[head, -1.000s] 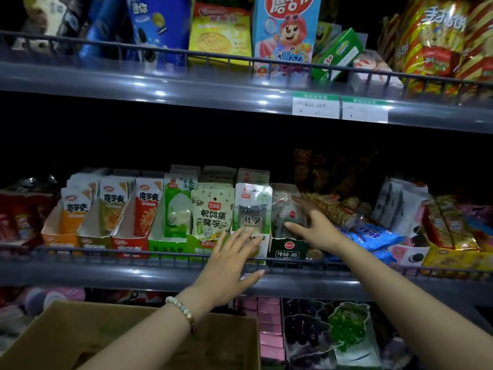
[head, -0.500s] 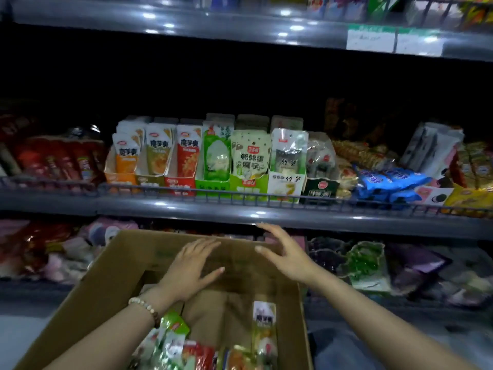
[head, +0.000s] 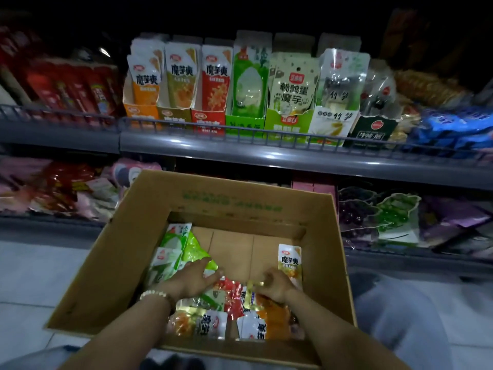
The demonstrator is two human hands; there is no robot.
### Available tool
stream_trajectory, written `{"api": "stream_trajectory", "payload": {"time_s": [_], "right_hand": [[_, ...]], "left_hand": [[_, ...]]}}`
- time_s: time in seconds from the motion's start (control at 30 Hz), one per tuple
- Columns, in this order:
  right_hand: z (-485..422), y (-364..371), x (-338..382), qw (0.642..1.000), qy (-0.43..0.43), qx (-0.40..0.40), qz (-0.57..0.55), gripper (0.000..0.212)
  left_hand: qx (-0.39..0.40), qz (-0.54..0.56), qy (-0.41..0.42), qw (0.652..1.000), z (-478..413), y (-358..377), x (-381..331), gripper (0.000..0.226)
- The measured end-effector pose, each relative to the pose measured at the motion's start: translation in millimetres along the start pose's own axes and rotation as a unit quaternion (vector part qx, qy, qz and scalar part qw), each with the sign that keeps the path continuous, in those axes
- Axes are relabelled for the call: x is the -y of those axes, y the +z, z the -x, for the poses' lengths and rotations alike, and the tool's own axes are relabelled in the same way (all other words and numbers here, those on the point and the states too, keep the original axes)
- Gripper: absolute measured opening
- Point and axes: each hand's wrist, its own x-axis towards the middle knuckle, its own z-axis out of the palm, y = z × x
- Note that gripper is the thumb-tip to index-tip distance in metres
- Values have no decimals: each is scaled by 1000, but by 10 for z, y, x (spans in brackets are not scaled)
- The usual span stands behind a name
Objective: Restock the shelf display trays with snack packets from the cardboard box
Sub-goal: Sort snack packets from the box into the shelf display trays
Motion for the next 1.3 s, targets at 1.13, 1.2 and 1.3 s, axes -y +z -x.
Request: {"api": "stream_trajectory", "payload": {"time_s": [1.13, 1.2, 1.3], "right_hand": [[288, -96, 602, 925, -64, 18, -374, 21], [381, -220, 772, 889, -73, 29, -450, 17], [474, -370, 927, 858, -102, 16, -504, 34]], "left_hand": [[59, 283, 22, 957, 301, -143, -314, 54], [121, 377, 27, 918, 302, -180, -374, 58], [189, 476, 12, 859, 368, -309, -474, 41]]}}
